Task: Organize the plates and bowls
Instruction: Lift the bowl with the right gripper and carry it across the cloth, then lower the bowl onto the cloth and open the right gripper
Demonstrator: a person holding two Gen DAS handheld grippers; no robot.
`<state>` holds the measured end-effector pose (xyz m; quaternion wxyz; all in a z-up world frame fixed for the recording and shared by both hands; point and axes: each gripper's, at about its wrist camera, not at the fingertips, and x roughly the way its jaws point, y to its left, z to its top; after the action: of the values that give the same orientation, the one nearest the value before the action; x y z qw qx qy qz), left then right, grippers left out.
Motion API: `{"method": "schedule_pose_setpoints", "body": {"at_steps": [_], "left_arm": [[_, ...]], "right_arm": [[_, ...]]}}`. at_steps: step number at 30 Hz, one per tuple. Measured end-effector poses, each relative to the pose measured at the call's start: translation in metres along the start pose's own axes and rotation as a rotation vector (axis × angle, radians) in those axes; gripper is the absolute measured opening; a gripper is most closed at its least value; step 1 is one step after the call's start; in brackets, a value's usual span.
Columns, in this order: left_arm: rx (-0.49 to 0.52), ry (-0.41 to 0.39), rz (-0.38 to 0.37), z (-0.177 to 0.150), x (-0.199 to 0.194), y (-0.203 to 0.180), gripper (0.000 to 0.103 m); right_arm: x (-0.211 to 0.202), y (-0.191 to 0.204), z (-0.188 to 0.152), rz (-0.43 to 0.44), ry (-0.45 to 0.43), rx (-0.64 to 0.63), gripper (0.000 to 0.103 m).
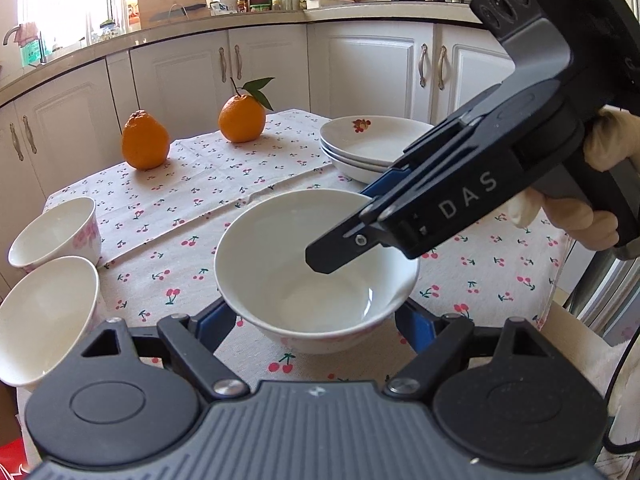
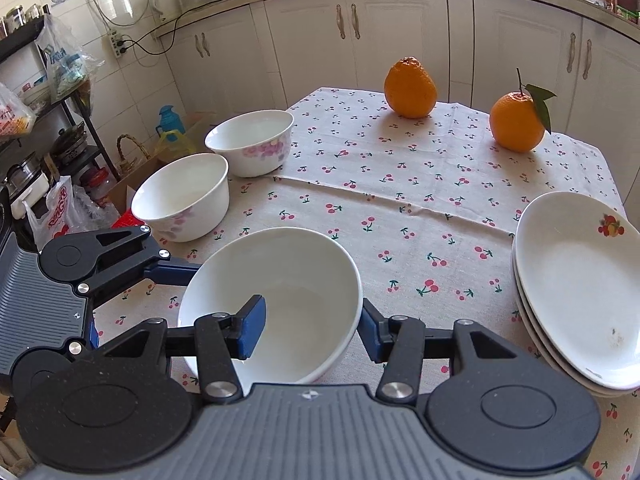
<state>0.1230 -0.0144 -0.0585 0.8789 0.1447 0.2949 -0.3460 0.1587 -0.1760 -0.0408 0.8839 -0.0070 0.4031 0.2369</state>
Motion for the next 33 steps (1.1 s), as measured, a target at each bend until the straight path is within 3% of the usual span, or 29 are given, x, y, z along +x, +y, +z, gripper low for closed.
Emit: {"method": "schedule_pose_setpoints", "body": {"at_steps": [10,12,13,14,24,33], "left_arm": [[-0.017,0.014,-0.014,0.0,0.007,0.001,0.088],[-0.012,0.006,-0.014,-0.001,0.007,0.0,0.095],[-0.006,-0.001,-0.011,-0.001,0.005,-0.001,0.098],[-0.002,-0.005,-0.008,-0.002,0.004,-0.001,0.099],[-0.06,-0.007,0.018,-0.014,-0.017,0.007,0.099],[-0.163,-0.077,0.17,-0.028,-0.053,0.028,0.099]], "right_arm": [[0.003,-0.005,-0.002,-0.002,0.008,0.017,0.059],[0.004,-0.004,-0.003,-0.005,0.001,0.014,0.08],[0.003,-0.004,-0.003,-0.01,-0.01,0.009,0.095],[0.002,-0.003,-0.003,-0.015,-0.022,0.003,0.1],[-0.003,0.003,0.001,-0.037,-0.048,-0.02,0.103],[0.002,0.02,0.008,-0.066,-0.039,-0.071,0.103]]}}
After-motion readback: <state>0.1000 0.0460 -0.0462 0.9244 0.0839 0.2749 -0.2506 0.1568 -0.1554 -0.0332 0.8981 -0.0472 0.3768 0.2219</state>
